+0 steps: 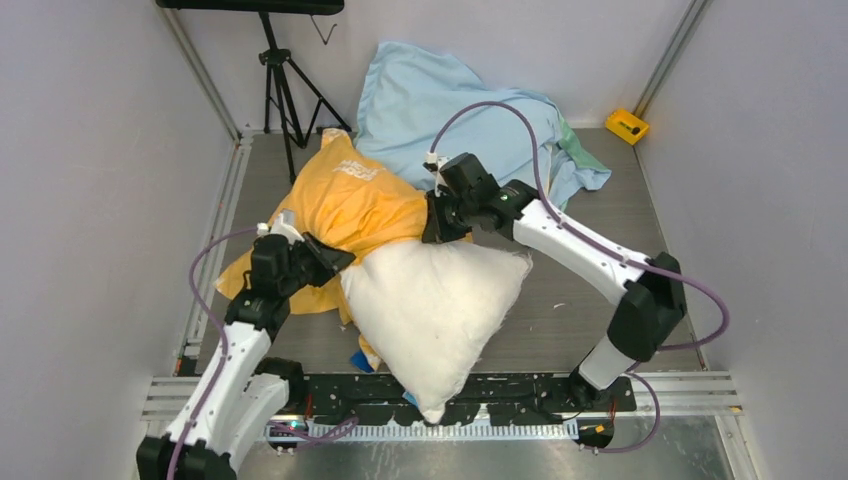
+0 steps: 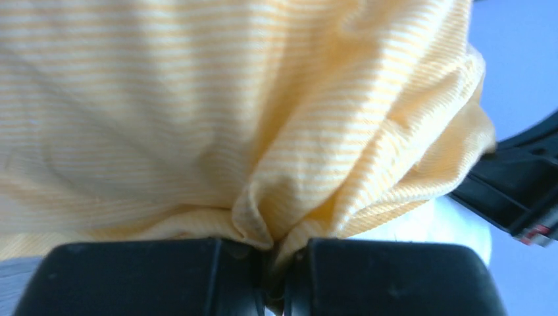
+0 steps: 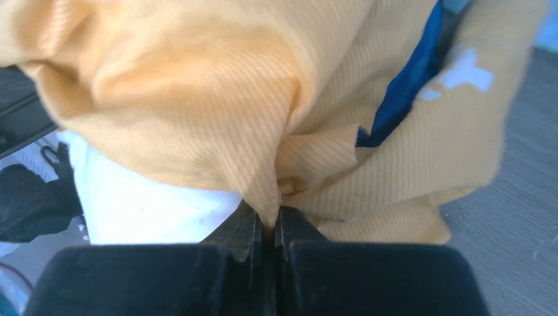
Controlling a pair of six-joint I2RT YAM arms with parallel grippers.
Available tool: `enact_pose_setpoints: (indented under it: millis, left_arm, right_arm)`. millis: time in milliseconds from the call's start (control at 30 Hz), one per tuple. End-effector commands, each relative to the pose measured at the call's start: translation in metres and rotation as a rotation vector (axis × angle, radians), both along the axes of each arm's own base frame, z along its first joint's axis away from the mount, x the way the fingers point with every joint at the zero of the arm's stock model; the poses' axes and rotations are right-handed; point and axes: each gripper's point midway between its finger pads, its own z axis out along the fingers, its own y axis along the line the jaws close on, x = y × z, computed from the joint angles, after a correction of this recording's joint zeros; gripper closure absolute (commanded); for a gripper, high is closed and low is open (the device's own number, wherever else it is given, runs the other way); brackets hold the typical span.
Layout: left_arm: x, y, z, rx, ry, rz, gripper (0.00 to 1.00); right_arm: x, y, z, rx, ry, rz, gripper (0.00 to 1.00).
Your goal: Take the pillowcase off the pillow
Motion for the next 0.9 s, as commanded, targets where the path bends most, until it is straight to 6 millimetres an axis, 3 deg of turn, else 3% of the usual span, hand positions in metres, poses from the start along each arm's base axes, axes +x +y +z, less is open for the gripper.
enact_pose_setpoints:
  millis: [0,100,200,267,467,533,633,733,800,867]
  left_arm:
    - [0.005,0.018,0.099,0.055,-0.397,0.072,1.00]
    - [0.004,0.010,0.121,0.072,-0.460,0.005,1.00]
    - [0.014,-0.003,0.149,0.069,-0.508,-0.074,1.00]
    - [0.024,-0.008,0.169,0.071,-0.554,-0.093,1.00]
    - [0.038,-0.002,0.245,0.128,-0.738,-0.056,1.00]
    - [0.037,-0.001,0.266,0.133,-0.781,-0.049,1.00]
    - [0.033,-0.005,0.289,0.110,-0.819,-0.068,1.00]
    - [0.039,-0.016,0.282,0.064,-0.768,-0.122,1.00]
    - [0.050,-0.025,0.253,0.031,-0.668,-0.157,1.00]
    - [0.056,-0.030,0.223,0.013,-0.589,-0.174,1.00]
  right_arm:
    - [-0.023,0.005,0.127,0.177,-0.291,0.021,1.00]
    - [-0.020,-0.020,0.163,0.202,-0.408,-0.080,1.00]
    - [-0.027,-0.034,0.178,0.227,-0.441,-0.107,1.00]
    - [-0.036,-0.037,0.176,0.243,-0.427,-0.098,1.00]
    - [-0.067,-0.024,0.141,0.244,-0.366,-0.020,1.00]
    - [-0.073,-0.018,0.144,0.245,-0.370,0.009,1.00]
    - [-0.067,-0.017,0.164,0.244,-0.410,-0.004,1.00]
    - [-0.049,-0.037,0.189,0.209,-0.490,-0.126,1.00]
    - [-0.038,-0.061,0.197,0.165,-0.544,-0.248,1.00]
    - [-0.035,-0.076,0.192,0.127,-0.553,-0.299,1.00]
